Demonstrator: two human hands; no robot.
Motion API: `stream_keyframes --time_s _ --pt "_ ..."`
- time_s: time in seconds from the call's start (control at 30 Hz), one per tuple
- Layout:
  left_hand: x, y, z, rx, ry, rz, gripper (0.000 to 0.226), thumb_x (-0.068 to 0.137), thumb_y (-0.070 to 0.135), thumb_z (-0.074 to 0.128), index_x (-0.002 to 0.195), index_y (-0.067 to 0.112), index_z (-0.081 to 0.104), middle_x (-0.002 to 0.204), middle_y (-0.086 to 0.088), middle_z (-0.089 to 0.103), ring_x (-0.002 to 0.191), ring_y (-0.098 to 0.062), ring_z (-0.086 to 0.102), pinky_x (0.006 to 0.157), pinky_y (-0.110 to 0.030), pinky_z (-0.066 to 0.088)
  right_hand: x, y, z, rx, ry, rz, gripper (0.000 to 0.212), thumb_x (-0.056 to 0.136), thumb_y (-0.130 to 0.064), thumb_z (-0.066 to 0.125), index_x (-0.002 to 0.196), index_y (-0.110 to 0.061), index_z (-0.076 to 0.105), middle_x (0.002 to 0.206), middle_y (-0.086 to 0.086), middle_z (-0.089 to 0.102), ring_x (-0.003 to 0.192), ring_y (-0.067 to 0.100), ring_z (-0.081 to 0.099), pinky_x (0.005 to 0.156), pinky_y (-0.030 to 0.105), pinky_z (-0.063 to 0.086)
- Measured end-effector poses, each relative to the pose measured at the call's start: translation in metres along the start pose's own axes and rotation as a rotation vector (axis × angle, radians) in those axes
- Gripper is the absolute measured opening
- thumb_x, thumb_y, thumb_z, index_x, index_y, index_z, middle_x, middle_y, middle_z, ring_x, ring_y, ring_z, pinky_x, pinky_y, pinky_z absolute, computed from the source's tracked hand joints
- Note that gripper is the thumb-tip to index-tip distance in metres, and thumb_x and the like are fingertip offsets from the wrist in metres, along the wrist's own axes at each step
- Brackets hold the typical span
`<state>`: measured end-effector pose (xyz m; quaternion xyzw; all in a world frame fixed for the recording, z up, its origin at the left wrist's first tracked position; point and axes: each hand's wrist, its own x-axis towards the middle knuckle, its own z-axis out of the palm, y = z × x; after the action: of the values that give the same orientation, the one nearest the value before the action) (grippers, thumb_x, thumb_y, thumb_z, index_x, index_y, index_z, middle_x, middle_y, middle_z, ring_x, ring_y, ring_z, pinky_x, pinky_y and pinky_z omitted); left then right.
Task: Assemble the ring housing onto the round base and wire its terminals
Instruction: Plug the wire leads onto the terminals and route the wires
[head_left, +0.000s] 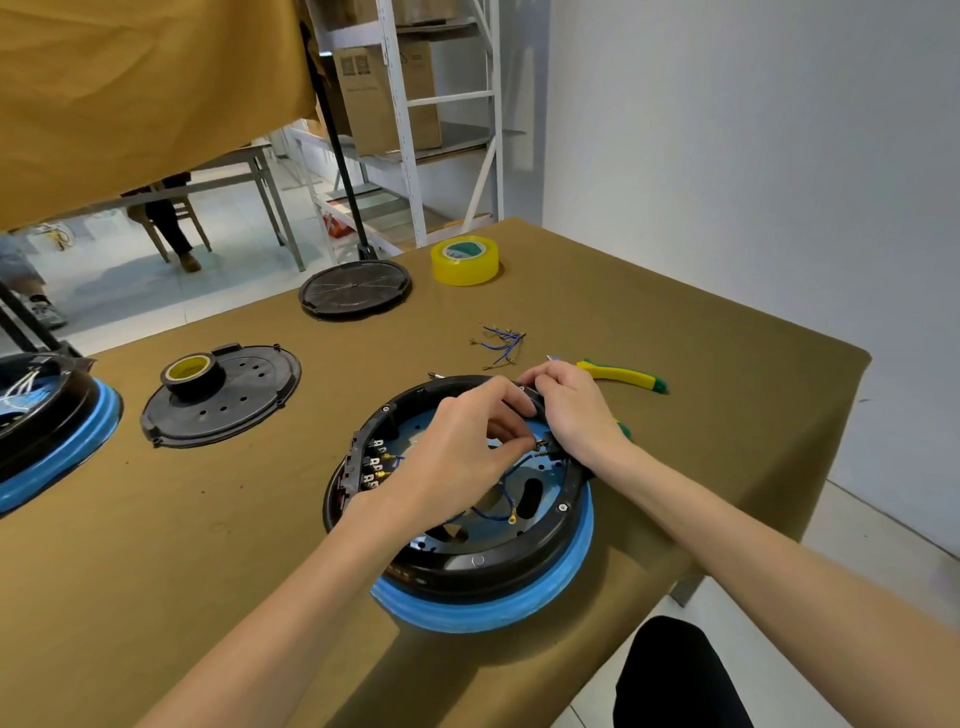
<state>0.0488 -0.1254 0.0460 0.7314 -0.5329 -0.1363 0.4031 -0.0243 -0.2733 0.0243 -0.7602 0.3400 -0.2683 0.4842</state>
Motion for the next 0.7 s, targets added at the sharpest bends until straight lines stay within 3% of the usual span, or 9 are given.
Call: stream_keyframes --time_s 0.13,0.43,0.6,0.7 --pt "-0.0007 -0.0017 0.0022 -0.044 0.043 0.002 0.029 0.091 0.012 0.077 0.109 0.026 0.059 0.089 0.008 0.074 0.086 -0.003 0.071 0.082 -0.016 0.056 0.0014 0.0018 0.0013 0.001 -0.001 -0.007 0.032 0.104 -0.013 0.04 0.099 -0.013 0.072 0.098 0.002 0.068 0.095 0.018 0.061 0.074 0.03 0.046" --pt "-0.0002 0.0008 0.0039 -0.079 0.055 0.011 0.033 0.089 0.01 0.079 0.109 0.026 0.057 0.088 0.007 0.074 0.084 -0.003 0.072 0.079 -0.016 0.056 0.0032 0.0047 0.0024 0.003 0.003 -0.025 0.032 0.105 -0.015 0.041 0.097 -0.015 0.072 0.095 0.001 0.069 0.093 0.017 0.062 0.078 0.034 0.049" --pt "-0.0035 0.0005 0.002 -0.082 0.067 0.002 0.032 0.089 0.009 0.078 0.107 0.027 0.057 0.088 0.008 0.075 0.084 -0.004 0.072 0.079 -0.018 0.057 0.0034 0.0062 0.0031 0.003 0.006 -0.025 0.032 0.105 -0.017 0.041 0.095 -0.02 0.071 0.088 -0.003 0.066 0.083 0.013 0.059 0.066 0.028 0.042" --pt "-0.0043 0.0012 0.0022 -0.089 0.056 -0.001 0.032 0.09 0.009 0.078 0.107 0.026 0.057 0.088 0.007 0.075 0.084 -0.005 0.072 0.08 -0.02 0.058 0.0034 0.0058 0.0029 -0.006 0.007 -0.024 0.032 0.105 -0.017 0.041 0.095 -0.021 0.07 0.089 -0.006 0.065 0.084 0.01 0.059 0.066 0.027 0.041"
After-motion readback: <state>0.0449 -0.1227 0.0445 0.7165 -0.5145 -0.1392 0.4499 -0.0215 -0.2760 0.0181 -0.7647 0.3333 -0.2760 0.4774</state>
